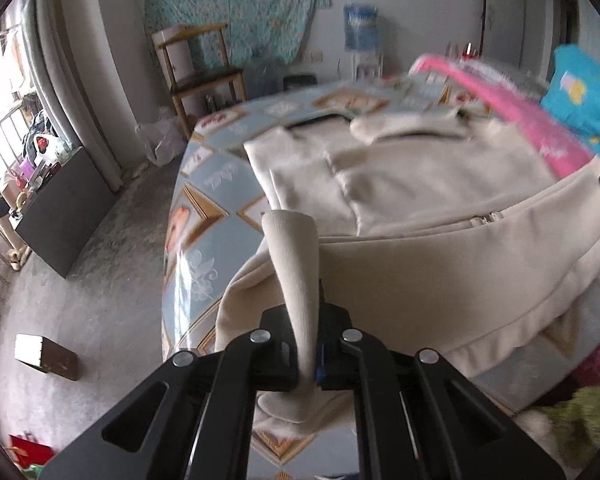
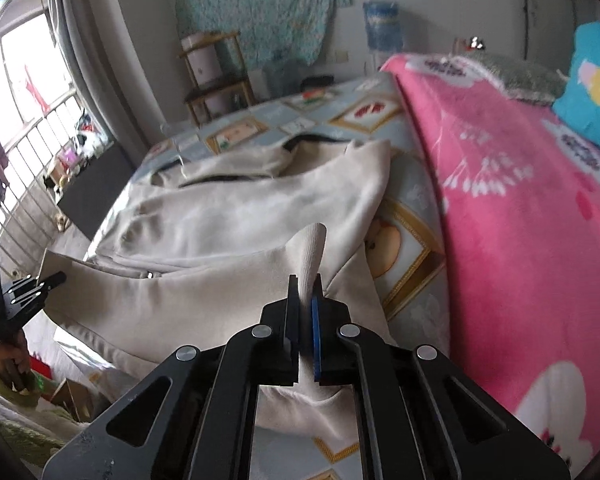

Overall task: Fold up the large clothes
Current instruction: 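Lift the jacket hem with both grippers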

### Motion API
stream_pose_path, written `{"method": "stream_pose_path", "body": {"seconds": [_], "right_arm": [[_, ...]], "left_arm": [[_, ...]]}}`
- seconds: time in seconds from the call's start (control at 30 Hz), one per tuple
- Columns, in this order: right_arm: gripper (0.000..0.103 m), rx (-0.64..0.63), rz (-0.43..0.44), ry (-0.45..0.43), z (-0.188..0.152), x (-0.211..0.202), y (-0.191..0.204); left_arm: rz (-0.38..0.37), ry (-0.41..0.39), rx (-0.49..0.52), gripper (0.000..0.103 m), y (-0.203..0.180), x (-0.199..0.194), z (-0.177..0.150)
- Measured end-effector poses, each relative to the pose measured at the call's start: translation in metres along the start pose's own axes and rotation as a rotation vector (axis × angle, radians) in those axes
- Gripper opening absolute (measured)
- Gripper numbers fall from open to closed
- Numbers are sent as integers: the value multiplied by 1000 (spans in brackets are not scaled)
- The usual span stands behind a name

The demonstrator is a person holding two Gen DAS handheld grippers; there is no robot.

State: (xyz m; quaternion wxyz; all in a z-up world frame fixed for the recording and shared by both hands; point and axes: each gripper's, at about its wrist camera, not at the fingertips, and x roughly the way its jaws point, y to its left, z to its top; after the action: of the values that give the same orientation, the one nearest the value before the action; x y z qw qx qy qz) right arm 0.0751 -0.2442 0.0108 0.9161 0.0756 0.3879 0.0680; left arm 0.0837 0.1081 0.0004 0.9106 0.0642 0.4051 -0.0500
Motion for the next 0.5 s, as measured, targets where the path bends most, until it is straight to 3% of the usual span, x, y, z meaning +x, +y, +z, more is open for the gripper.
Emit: {"method": "stream_pose_path", "body": {"seconds": [0.27,0.5], "right_arm": [[5,38,-1,-125,11,-39,1],[4,-22,7,-183,72,-13,-1]], "left_arm": [[-88,-129,-53,6,13,-51,14],[-115,-207,-47,6,28,-40,69]]}}
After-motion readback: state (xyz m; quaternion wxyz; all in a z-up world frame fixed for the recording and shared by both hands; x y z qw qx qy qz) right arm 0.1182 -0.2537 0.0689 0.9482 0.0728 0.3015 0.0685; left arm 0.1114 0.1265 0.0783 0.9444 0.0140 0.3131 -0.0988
